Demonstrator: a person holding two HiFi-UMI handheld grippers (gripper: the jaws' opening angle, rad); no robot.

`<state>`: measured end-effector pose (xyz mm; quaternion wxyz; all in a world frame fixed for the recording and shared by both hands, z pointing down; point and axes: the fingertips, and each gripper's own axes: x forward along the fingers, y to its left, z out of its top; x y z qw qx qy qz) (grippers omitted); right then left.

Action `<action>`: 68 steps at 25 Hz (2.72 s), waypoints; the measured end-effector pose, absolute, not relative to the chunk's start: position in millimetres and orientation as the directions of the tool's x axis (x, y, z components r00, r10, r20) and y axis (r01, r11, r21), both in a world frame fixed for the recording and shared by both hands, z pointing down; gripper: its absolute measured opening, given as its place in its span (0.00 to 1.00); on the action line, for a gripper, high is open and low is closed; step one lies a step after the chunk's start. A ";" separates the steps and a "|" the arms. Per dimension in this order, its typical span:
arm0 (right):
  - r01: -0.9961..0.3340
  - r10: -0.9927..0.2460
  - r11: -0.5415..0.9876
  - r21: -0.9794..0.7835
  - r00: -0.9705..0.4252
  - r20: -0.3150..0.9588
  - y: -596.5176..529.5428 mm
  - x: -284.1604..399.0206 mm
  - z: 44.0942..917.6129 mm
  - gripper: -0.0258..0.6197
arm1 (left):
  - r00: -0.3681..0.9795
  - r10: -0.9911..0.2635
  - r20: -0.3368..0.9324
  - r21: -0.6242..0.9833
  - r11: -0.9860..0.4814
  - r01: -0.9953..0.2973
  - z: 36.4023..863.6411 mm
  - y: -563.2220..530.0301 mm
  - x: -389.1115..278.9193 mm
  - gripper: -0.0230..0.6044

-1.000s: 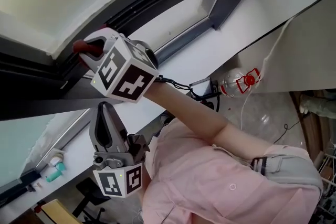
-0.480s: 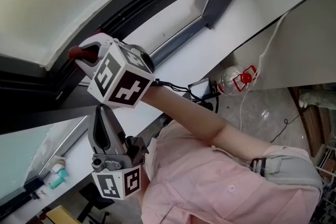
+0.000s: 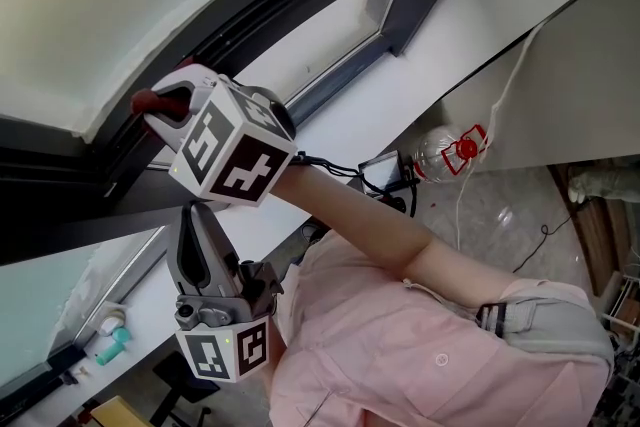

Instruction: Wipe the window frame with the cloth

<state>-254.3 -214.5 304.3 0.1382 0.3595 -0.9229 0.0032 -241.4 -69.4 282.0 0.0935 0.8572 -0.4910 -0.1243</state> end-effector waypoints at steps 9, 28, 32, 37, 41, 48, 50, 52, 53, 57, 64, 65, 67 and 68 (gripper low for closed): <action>-0.666 -0.663 0.741 0.085 -0.705 0.253 -217.1 -248.1 304.2 0.14 | 0.485 -0.864 -0.135 0.287 -0.503 -0.815 279.6 -71.4 -238.1 0.04; -0.674 -0.668 0.735 0.065 -0.705 0.240 -222.6 -227.6 303.9 0.13 | 0.506 -0.850 -0.145 0.299 -0.525 -0.797 279.5 -76.7 -220.5 0.04; -0.677 -0.669 0.734 0.062 -0.704 0.237 -223.8 -223.1 304.9 0.13 | 0.515 -0.844 -0.149 0.296 -0.535 -0.792 279.4 -77.4 -216.4 0.04; -0.679 -0.669 0.733 0.053 -0.704 0.237 -224.8 -221.9 306.9 0.13 | 0.524 -0.838 -0.153 0.298 -0.545 -0.784 280.3 -77.9 -213.7 0.04; -0.675 -0.667 0.736 0.056 -0.707 0.235 -226.6 -216.1 305.8 0.13 | 0.524 -0.838 -0.152 0.294 -0.545 -0.785 280.6 -78.6 -208.2 0.04; -0.671 -0.657 0.741 0.019 -0.719 0.226 -220.8 -194.0 306.4 0.13 | 0.563 -0.823 -0.077 0.272 -0.560 -0.782 297.2 -69.6 -186.2 0.04; -0.667 -0.653 0.745 0.015 -0.724 0.222 -221.2 -191.7 305.6 0.13 | 0.579 -0.812 -0.068 0.249 -0.576 -0.779 298.9 -69.2 -182.2 0.04; -0.659 -0.645 0.752 0.011 -0.732 0.219 -222.8 -190.1 305.3 0.13 | 0.607 -0.790 -0.084 0.241 -0.607 -0.757 297.8 -69.5 -174.9 0.04; -0.651 -0.637 0.759 0.011 -0.739 0.218 -223.6 -189.8 304.5 0.13 | 0.615 -0.781 -0.109 0.254 -0.621 -0.742 295.6 -69.1 -171.0 0.03; -0.634 -0.623 0.773 0.018 -0.752 0.214 -222.7 -187.9 301.2 0.13 | 0.587 -0.775 -0.235 0.391 -0.628 -0.673 287.8 -64.0 -168.0 0.13; -0.637 -0.628 0.770 0.029 -0.751 0.206 -227.3 -183.4 302.7 0.13 | 0.617 -0.769 -0.168 0.095 -0.636 -0.766 283.9 -56.9 -158.1 0.02; -0.636 -0.628 0.771 0.030 -0.751 0.205 -227.5 -183.8 302.5 0.13 | 0.616 -0.774 -0.144 0.021 -0.625 -0.780 284.8 -54.4 -156.1 0.02; -0.634 -0.626 0.772 0.029 -0.753 0.205 -227.3 -184.7 302.6 0.13 | 0.635 -0.768 -0.082 -0.126 -0.624 -0.771 294.2 -45.1 -150.3 0.03; -0.634 -0.625 0.773 0.028 -0.753 0.205 -227.1 -184.8 302.8 0.13 | 0.652 -0.754 -0.074 -0.164 -0.636 -0.754 296.4 -40.5 -147.2 0.03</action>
